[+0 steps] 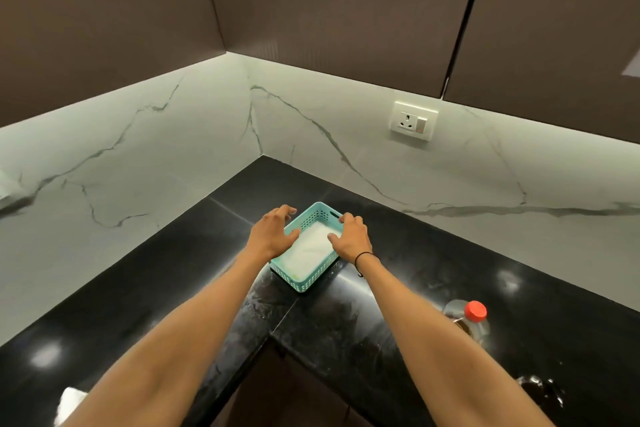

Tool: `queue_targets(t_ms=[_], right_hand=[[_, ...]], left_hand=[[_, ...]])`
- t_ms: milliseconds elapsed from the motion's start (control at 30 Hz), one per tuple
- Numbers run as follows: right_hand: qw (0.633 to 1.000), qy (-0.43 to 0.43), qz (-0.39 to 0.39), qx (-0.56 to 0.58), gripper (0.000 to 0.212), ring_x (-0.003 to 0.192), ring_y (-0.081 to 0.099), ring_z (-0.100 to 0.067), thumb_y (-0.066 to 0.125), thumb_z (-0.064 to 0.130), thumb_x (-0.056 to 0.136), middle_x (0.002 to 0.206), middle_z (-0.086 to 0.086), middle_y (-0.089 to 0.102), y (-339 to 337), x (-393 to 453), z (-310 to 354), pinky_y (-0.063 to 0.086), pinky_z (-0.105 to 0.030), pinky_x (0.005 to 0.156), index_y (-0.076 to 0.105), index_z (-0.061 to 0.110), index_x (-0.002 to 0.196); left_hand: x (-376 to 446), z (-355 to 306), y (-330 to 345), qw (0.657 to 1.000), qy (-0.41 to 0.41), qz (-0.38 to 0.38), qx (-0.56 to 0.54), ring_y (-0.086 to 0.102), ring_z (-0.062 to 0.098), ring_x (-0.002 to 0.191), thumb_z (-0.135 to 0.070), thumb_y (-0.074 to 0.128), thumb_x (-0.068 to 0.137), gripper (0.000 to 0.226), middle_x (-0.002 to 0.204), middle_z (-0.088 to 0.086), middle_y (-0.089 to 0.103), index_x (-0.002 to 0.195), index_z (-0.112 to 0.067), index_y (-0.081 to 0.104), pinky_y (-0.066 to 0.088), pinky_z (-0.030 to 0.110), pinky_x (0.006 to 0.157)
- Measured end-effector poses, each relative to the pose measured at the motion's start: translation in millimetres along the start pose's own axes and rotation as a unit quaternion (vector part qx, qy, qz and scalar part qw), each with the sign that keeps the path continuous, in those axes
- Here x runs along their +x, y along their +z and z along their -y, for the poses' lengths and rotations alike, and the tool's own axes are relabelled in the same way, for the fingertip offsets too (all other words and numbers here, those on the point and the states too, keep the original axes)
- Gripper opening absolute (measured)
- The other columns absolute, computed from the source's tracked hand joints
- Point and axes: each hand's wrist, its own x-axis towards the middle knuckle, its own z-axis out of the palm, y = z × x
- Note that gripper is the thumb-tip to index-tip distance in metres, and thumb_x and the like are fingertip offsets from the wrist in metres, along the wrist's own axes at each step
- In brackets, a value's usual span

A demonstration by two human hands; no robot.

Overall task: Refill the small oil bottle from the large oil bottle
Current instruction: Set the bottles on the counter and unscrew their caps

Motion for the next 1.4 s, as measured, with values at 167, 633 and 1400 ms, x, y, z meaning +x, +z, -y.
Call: queue_targets(t_ms=[167,633,1400], right_hand=[[1.0,-0.018,0.006,0.016,0.048,0.133,0.045,-0.032,0.068,0.031,0.095,0.142,-0.012,0.045,10,-8,3,0.045,-0.043,0.106,0.049,0.012,0.136],[0.932,0.081,-0.235,-0.262,0.03,0.101,0.054,-0.027,0.058,0.044,0.096,0.107,-0.007,0.061,-103,-129,-71,0.049,-0.043,0.084,0.059,0.017,0.108],[0.87,0.203,-0.261,-0.366,0.055,0.054,0.061,-0.021,0.04,0.043,0.107,0.059,0.003,0.061,-110,-188,-113,0.031,-0.029,0.055,0.065,0.02,0.064]], left_hand=[[-3,-2,21,0.999,0.017,0.024,-0.015,0.069,0.017,0.112,-0.038,0.075,0.093,0.053,0.129,-0.002,0.071,0.141,-0.023,0.058,0.058,0.039,0.089],[-35,-92,101,0.938,0.255,0.185,-0.142,0.069,0.006,0.105,-0.04,0.085,0.086,0.062,0.118,-0.007,0.07,0.141,-0.031,0.057,0.06,0.036,0.095],[-71,-218,185,0.854,0.356,0.34,-0.168,0.069,0.012,0.106,-0.054,0.093,0.067,0.079,0.116,-0.011,0.072,0.134,-0.031,0.056,0.063,0.041,0.092]])
